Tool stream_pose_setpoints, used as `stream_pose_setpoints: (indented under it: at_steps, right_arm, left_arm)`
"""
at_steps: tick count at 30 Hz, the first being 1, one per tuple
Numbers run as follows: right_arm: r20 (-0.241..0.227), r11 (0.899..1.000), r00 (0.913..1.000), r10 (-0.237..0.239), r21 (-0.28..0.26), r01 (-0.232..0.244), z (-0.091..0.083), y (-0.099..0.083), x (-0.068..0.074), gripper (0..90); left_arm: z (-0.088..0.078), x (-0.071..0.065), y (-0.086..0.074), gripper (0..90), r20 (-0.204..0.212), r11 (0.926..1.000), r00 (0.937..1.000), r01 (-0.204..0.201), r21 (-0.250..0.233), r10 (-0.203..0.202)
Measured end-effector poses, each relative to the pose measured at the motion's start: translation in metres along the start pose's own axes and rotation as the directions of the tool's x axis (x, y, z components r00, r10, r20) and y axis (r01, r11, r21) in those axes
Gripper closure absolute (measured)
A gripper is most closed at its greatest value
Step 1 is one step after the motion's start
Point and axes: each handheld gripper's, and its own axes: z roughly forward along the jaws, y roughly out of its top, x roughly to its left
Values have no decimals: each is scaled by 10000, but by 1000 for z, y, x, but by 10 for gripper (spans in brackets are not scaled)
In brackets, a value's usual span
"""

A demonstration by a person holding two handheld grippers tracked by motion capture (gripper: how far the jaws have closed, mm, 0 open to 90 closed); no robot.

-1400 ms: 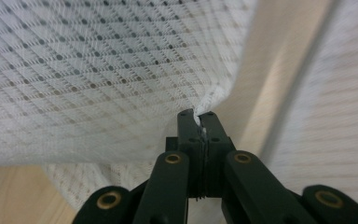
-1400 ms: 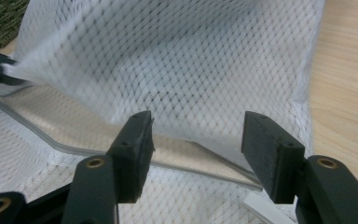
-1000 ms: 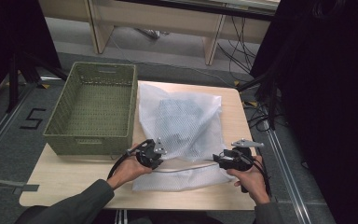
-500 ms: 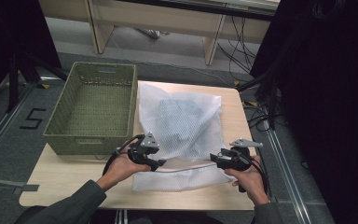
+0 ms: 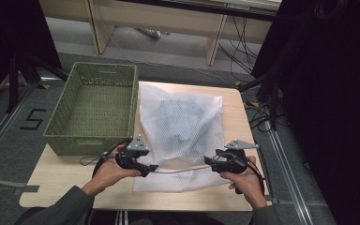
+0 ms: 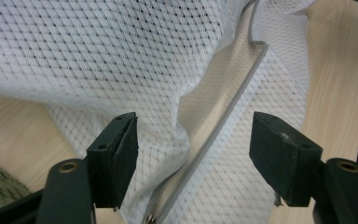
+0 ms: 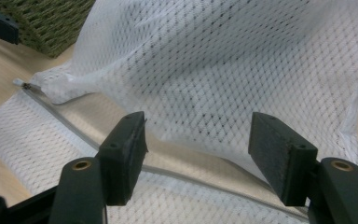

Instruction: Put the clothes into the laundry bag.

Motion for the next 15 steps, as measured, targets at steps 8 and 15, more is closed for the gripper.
stream_pose_setpoints:
  at_steps: [8,15]
  right_arm:
    - [-161,9990,9992,-361,242,365,-4,-2,6,356]
    - [-475,9989,9981,-404,219,415,-9,-7,15,344]
  left_arm:
    - [-4,-3,-5,279,-31,9999,9999,-114,116,114]
    - [-7,-7,-11,246,-97,9999,10000,13,115,-12]
